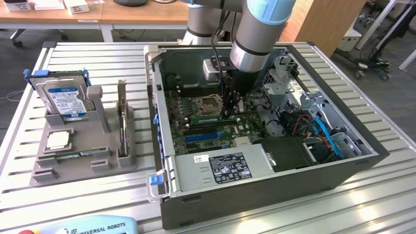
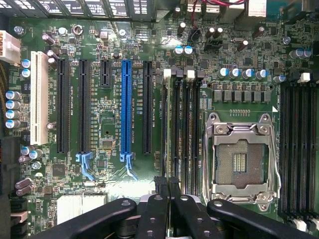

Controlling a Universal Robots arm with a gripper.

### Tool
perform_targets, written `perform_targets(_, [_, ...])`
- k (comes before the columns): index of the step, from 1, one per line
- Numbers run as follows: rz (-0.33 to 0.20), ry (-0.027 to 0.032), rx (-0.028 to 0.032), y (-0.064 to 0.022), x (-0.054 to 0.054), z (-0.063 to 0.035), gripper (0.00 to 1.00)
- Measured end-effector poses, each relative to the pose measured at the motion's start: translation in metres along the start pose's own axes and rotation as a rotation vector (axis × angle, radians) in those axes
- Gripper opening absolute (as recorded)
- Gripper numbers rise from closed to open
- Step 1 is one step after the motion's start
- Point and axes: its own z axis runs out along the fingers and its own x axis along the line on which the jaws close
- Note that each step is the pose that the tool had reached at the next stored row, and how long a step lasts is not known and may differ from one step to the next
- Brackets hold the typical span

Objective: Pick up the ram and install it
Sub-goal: 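Insert the ram into the slot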

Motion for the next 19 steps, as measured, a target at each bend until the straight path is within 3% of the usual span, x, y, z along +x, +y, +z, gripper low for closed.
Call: perform_targets(19, [0.000,0.0000,0.0000,0.0002,-0.0001,-0.0002,0.11])
